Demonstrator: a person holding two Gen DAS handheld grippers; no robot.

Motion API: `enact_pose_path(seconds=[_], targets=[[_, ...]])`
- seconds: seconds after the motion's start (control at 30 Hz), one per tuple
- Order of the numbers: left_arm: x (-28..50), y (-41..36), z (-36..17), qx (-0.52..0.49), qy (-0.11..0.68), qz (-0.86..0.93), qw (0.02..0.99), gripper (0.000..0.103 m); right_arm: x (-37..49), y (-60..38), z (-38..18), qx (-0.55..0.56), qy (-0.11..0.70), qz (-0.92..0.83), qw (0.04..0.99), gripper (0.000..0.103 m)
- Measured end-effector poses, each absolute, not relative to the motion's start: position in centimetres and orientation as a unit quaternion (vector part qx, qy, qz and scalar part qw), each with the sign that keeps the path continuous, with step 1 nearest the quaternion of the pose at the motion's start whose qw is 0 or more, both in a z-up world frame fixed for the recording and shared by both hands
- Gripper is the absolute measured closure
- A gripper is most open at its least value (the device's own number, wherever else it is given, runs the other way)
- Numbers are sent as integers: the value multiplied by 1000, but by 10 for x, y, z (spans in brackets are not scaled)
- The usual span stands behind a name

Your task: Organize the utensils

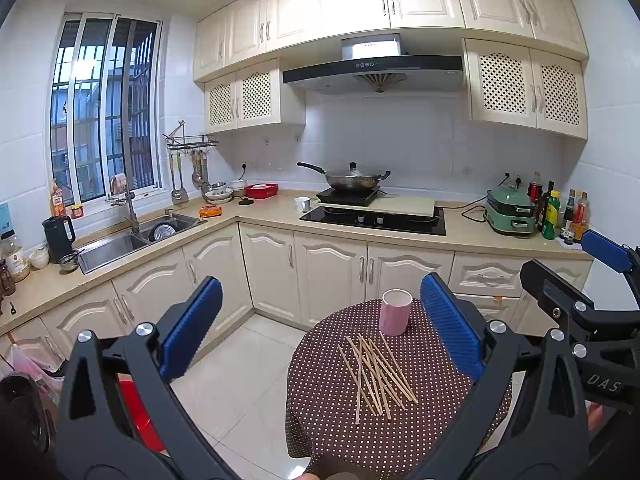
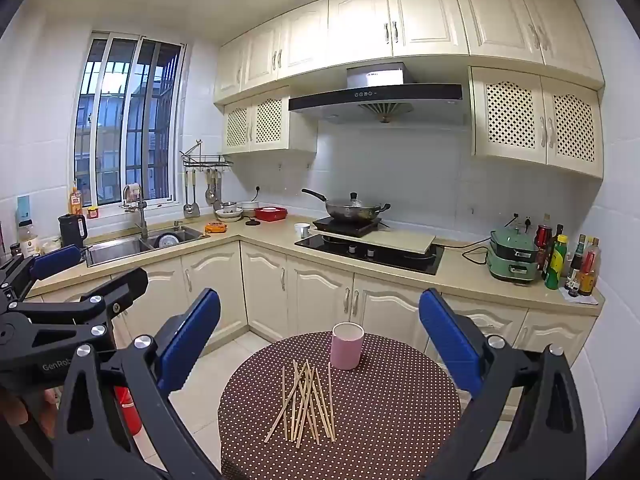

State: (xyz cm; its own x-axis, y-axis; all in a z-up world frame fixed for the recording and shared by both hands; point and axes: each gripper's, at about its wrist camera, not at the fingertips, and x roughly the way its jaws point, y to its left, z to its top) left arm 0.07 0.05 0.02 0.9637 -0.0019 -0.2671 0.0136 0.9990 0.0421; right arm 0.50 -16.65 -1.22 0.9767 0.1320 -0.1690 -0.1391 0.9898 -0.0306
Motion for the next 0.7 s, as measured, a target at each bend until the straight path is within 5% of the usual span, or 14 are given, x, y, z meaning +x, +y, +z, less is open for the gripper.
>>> enact_pose_path(seconds=[0.7], targets=[[6, -4, -1, 22, 140, -5, 990, 6, 10, -161, -13, -21, 84, 63, 994, 8]])
